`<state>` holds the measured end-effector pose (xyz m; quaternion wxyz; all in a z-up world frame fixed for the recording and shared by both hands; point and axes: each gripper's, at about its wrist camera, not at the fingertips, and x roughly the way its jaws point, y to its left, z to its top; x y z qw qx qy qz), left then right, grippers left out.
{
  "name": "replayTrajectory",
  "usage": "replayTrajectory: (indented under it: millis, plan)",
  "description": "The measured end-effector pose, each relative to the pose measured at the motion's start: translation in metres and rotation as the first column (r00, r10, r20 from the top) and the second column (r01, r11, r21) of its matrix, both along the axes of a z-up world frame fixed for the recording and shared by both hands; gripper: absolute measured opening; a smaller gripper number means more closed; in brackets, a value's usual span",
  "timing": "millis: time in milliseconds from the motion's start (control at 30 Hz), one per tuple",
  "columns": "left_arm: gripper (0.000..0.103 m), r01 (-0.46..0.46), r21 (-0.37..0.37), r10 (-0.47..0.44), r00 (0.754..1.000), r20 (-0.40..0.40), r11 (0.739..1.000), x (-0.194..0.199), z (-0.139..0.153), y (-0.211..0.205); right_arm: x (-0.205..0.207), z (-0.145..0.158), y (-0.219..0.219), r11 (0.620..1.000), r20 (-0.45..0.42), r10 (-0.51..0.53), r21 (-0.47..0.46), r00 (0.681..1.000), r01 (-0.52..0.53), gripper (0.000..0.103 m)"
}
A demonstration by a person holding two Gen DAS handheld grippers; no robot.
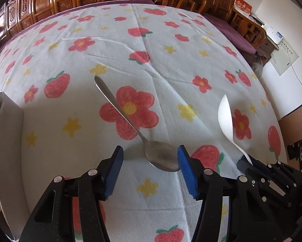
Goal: Organize utensils
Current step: 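Grasp the steel spoon with the left tool while the right tool holds the cream spoon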
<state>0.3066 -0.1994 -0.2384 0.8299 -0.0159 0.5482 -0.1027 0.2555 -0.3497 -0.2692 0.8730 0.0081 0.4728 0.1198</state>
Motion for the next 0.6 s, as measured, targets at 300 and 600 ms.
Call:
replayTrajectory:
  millis: [300, 600]
  plan:
    - [0.024, 0.018, 0.047, -0.019, 1.000, 0.021, 0.999, -0.0053, 0.0002, -0.0114, 0.0003, 0.0002, -0.0017, 1.000, -0.002, -0.002, 0.013, 1.000, 0.002, 0.011]
    - [0.002, 0.029, 0.002, -0.029, 0.999, 0.031, 1.000, -0.0067, 0.0060, -0.0114, 0.0003, 0.0001, -0.0016, 1.000, -0.003, -0.008, 0.022, 1.000, 0.008, 0.011]
